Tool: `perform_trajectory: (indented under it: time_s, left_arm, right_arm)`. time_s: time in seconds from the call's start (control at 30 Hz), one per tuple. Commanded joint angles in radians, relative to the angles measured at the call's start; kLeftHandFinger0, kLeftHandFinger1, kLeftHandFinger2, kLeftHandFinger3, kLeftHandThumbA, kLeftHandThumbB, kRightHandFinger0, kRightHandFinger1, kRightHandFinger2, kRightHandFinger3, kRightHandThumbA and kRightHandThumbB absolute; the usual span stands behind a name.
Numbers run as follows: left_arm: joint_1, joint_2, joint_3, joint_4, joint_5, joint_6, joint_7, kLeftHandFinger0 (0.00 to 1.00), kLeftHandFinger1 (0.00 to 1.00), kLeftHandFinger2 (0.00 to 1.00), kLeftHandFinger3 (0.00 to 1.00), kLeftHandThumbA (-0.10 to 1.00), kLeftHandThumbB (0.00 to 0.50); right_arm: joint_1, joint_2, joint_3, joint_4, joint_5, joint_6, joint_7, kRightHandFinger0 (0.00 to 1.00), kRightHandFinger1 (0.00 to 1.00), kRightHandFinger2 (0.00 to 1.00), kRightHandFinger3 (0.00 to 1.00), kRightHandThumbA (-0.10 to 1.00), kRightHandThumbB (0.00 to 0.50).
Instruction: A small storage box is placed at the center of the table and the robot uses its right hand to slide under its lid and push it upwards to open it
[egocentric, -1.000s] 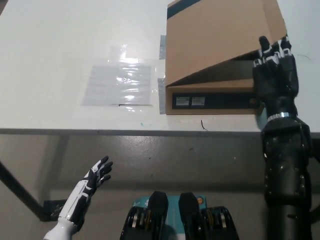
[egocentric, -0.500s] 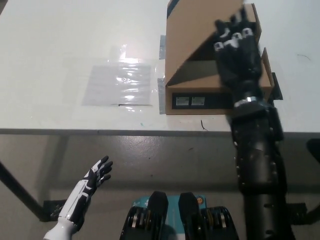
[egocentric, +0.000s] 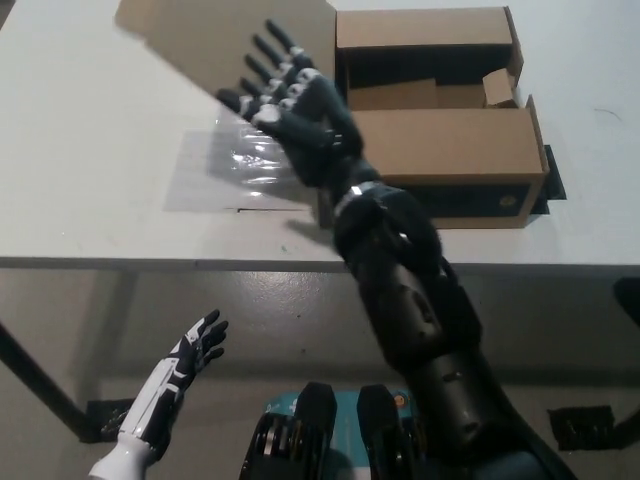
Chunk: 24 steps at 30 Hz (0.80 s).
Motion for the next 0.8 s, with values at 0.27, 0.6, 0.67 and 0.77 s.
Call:
perform_trajectory:
  time_s: [0.27,0.6,0.67,0.77]
  left_arm:
    - [-0.027,0.024,-0.006,-0.047,0.013,0.012,-0.028,1.0,1.0,1.0,1.0,1.0,0.406]
    - [-0.041,0.017,-0.002,-0.026,0.017,0.002,-0.026,1.0,1.0,1.0,1.0,1.0,0.414]
    - [-0.032,0.018,-0.003,-0.036,0.023,0.005,-0.024,1.0,1.0,1.0,1.0,1.0,0.419]
    - [-0.03,0.017,-0.004,-0.042,0.02,0.015,-0.027,1.0,1.0,1.0,1.0,1.0,0.429]
  right_arm:
    - [-0.065,0.019,0.045,0.139,-0.144,-0.115,0.033,1.0,1.0,1.0,1.0,1.0,0.316]
    - [-0.11,-0.035,0.066,0.319,-0.22,-0.175,0.08,1.0,1.0,1.0,1.0,1.0,0.329]
    - [-0.114,-0.037,0.066,0.363,-0.231,-0.205,0.081,1.0,1.0,1.0,1.0,1.0,0.314]
    - [-0.123,-0.043,0.054,0.332,-0.225,-0.191,0.082,1.0,1.0,1.0,1.0,1.0,0.369]
